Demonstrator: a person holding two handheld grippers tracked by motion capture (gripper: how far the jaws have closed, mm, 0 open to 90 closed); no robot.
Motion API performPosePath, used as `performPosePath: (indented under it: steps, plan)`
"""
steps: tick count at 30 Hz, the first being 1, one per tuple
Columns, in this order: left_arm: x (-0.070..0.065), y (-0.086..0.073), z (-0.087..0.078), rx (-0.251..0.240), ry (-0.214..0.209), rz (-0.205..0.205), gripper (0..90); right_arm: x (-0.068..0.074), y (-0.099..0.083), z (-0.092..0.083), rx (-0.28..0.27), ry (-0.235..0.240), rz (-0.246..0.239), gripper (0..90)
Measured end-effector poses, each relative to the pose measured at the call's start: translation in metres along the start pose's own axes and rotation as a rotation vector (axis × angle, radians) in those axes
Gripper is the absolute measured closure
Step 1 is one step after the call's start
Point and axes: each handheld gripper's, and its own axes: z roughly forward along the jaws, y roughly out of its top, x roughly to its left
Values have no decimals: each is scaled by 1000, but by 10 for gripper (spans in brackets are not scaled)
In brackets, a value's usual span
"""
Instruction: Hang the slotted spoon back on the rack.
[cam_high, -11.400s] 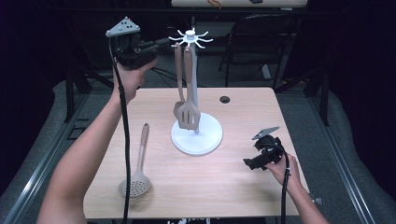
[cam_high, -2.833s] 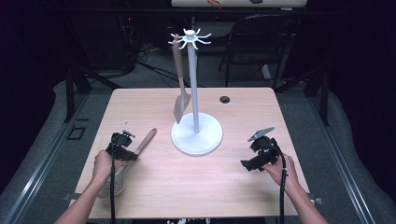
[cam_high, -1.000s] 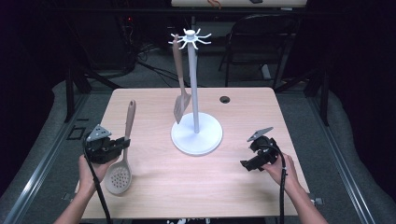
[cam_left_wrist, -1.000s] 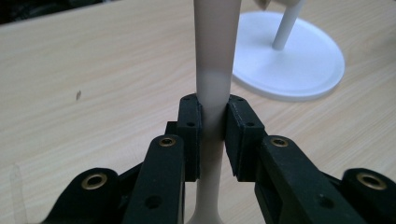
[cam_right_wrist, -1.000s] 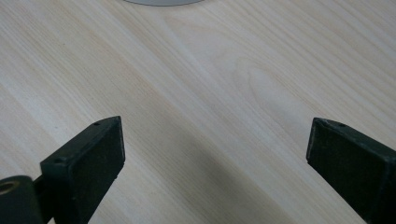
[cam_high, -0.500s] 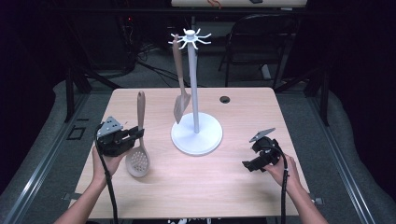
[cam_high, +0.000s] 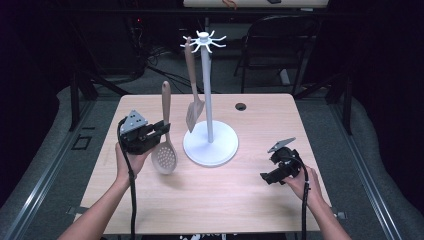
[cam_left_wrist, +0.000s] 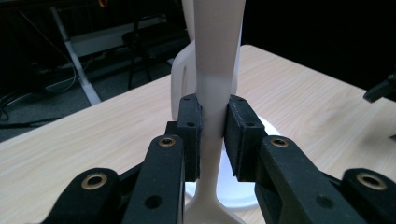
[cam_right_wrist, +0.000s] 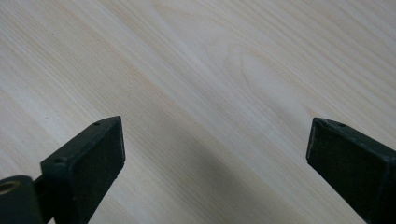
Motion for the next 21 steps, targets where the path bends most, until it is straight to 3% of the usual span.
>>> performPosePath:
  steps: [10,21]
  plan:
    - [-14,32,16,-34,3,22,773,-1,0,0,1,1,2,40]
    - [-18,63,27,-55,23,31,773,-1,0,1,-3,6,3,39]
